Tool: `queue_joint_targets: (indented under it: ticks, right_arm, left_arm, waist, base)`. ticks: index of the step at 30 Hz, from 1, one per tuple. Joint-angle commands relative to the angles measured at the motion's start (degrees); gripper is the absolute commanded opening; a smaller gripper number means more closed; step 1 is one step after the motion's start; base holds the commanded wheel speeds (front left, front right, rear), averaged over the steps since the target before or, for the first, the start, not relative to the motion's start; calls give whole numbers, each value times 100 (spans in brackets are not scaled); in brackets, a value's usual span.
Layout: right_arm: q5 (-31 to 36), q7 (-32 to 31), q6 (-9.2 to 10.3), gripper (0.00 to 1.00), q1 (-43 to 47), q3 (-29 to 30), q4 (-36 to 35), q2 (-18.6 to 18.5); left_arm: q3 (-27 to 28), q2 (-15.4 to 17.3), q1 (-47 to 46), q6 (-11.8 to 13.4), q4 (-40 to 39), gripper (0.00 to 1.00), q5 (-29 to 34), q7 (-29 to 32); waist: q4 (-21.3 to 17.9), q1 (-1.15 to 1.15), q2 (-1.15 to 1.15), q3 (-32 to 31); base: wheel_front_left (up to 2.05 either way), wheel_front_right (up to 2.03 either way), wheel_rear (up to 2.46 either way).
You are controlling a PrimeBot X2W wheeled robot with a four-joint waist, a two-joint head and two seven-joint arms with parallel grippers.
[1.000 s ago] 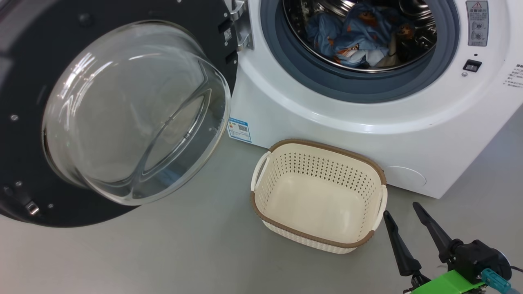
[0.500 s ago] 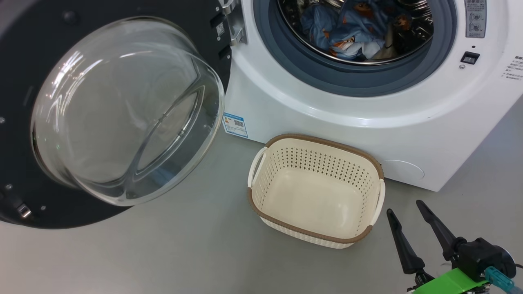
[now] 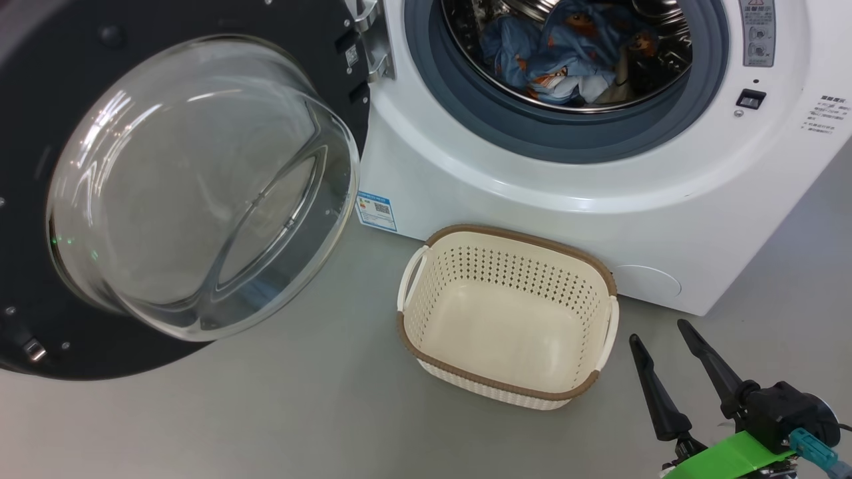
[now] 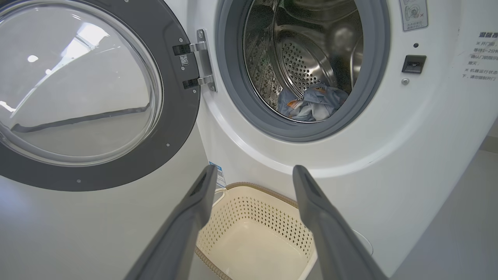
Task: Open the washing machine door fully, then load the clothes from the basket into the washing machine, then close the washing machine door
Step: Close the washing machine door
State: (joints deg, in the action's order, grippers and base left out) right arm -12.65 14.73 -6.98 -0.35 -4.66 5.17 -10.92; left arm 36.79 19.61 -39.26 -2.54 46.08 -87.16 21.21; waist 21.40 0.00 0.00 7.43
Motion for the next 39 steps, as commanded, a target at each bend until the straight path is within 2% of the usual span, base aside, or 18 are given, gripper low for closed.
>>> queue_joint_targets:
  ticks: [1,19,33,39]
  right_arm:
    - [55,27,-51,100,-98,-118,-122,-67]
    - [20,27,-51,100,3,-200,-106,-201]
    - [38,27,-51,100,14,-147,-125,-211]
    - [44,27,-51,100,46,-113,-118,-177]
  left_arm:
    - [42,340,-130,-64,-106,0,1,82]
    - [-330,432,137,-284,121,0,89,1016]
    - [-385,358,352,-297,-41,0,-44,1577]
    - [-410,249,531,-225,-316,0,-93,1782]
  waist:
    - [-13,0,0,-17]
    - [-209,0,0,-169]
    - [-178,0,0,-155]
    - [-130,0,0,-178]
  base:
    - [0,0,0]
    - [0,0,0]
    - [0,0,0]
    - [0,0,0]
